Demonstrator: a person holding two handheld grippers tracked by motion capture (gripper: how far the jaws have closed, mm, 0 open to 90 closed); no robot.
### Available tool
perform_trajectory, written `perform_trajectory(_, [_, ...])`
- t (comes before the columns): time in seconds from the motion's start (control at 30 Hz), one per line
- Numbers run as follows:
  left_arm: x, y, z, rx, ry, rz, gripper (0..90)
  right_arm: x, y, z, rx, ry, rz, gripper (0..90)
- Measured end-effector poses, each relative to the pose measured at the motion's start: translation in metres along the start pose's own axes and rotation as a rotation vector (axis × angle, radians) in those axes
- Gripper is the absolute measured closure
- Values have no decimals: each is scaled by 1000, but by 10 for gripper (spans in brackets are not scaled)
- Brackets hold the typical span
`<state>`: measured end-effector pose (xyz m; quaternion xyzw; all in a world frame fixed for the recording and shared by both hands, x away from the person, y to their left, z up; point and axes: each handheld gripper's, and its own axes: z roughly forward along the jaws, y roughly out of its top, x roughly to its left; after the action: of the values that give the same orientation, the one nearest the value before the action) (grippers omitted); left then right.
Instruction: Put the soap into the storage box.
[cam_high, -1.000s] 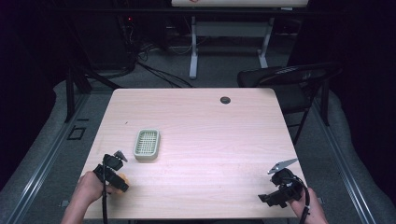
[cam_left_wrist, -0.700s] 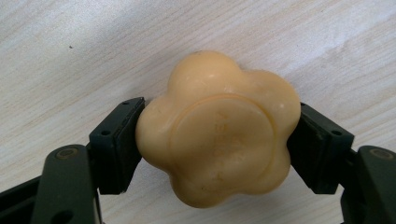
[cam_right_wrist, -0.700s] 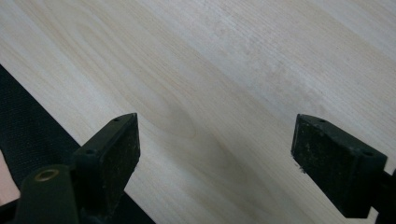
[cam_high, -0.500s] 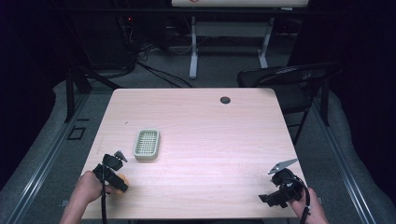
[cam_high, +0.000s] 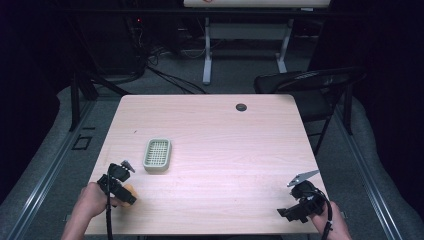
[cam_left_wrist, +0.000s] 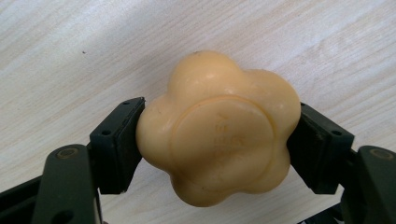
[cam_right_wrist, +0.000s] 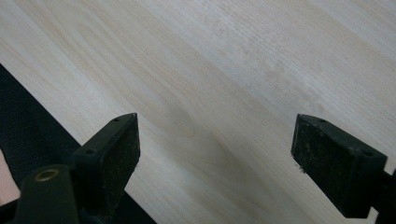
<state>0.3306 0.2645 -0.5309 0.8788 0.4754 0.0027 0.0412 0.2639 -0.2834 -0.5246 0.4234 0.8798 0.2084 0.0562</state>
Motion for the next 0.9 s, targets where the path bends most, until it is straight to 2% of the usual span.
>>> perform_trajectory(0.43, [3,0,-8,-26,-11,-1,268,0,0,0,-3,5,9,153])
perform_trajectory(0.6, [2,2,-10,-20,-22,19,268,-1,0,1,4,-6,13,153])
perform_trajectory(0.9, [0,12,-20,-36,-12,47,268,0,-1,0,1,1,10,153])
